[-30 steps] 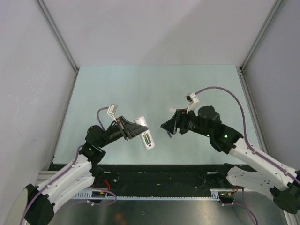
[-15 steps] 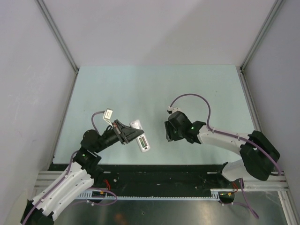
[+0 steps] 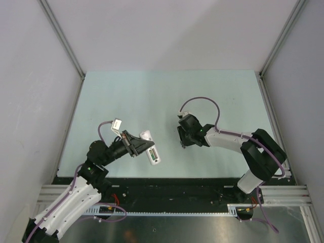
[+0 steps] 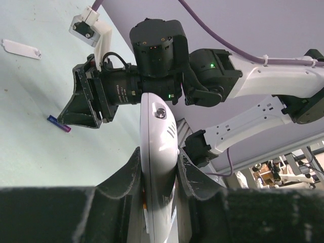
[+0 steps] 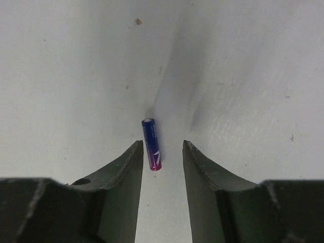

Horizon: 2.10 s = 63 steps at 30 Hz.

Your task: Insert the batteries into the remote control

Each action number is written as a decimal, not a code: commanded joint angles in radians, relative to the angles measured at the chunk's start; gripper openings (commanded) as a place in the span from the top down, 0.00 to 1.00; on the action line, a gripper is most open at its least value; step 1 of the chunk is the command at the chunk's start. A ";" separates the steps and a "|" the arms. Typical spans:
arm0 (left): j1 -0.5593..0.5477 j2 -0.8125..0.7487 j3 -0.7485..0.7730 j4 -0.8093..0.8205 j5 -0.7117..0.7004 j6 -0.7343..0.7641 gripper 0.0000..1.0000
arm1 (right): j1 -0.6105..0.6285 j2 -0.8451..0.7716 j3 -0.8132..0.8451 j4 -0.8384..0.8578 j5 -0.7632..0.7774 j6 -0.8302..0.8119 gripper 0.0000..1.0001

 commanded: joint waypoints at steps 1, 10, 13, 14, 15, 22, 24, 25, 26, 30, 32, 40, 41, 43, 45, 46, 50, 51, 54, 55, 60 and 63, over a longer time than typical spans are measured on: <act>0.013 -0.011 0.020 0.018 0.014 0.030 1.00 | -0.003 0.023 0.055 0.025 -0.023 -0.046 0.60; 0.013 -0.011 0.020 0.010 0.015 0.031 1.00 | 0.004 0.073 0.061 0.002 -0.052 -0.060 0.69; 0.011 -0.010 0.022 0.009 0.017 0.034 1.00 | 0.010 0.086 0.061 -0.004 -0.047 -0.058 0.69; 0.013 -0.011 0.020 0.010 0.015 0.034 1.00 | 0.012 0.087 0.061 -0.009 -0.046 -0.058 0.70; 0.013 -0.010 0.020 0.009 0.015 0.034 1.00 | 0.012 0.089 0.061 -0.010 -0.040 -0.058 0.72; 0.013 -0.010 0.019 0.007 0.009 0.036 1.00 | 0.026 0.106 0.067 -0.047 -0.011 -0.052 1.00; 0.013 -0.005 0.023 0.007 0.003 0.034 1.00 | 0.024 0.089 0.067 -0.058 0.003 -0.036 1.00; 0.013 -0.004 0.025 0.006 0.000 0.034 1.00 | 0.027 0.072 0.067 -0.061 0.008 -0.028 1.00; 0.014 0.001 0.029 0.007 -0.003 0.033 1.00 | 0.027 0.019 0.067 -0.064 0.012 -0.023 1.00; 0.014 0.030 0.052 0.006 -0.032 0.019 1.00 | 0.041 -0.181 0.067 -0.063 0.051 0.041 1.00; 0.014 0.050 0.069 0.007 -0.064 0.007 1.00 | 0.059 -0.312 0.067 -0.050 0.061 0.073 1.00; 0.014 0.124 0.157 0.044 -0.147 -0.030 1.00 | 0.312 -0.566 0.065 0.084 0.229 0.067 1.00; 0.014 0.144 0.164 0.048 -0.152 -0.038 1.00 | 0.340 -0.571 0.061 0.109 0.271 0.064 1.00; 0.013 0.161 0.175 0.074 -0.158 -0.074 1.00 | 0.414 -0.577 0.043 0.195 0.305 0.055 1.00; 0.013 0.170 0.172 0.099 -0.163 -0.097 1.00 | 0.467 -0.577 0.017 0.256 0.353 0.021 1.00; 0.013 0.171 0.175 0.117 -0.163 -0.111 1.00 | 0.483 -0.574 0.012 0.317 0.368 0.012 1.00; 0.011 0.178 0.187 0.131 -0.150 -0.128 1.00 | 0.527 -0.566 -0.008 0.419 0.426 -0.025 1.00; 0.013 0.179 0.186 0.131 -0.147 -0.130 1.00 | 0.536 -0.562 -0.013 0.440 0.439 -0.054 1.00; 0.011 0.178 0.189 0.136 -0.143 -0.148 1.00 | 0.560 -0.537 -0.014 0.493 0.468 -0.081 1.00; 0.013 0.176 0.189 0.137 -0.140 -0.153 1.00 | 0.566 -0.532 -0.016 0.514 0.466 -0.092 1.00; 0.011 0.174 0.195 0.141 -0.129 -0.168 1.00 | 0.581 -0.505 -0.019 0.562 0.489 -0.135 1.00; 0.013 0.179 0.204 0.141 -0.112 -0.180 1.00 | 0.593 -0.493 -0.027 0.592 0.526 -0.183 1.00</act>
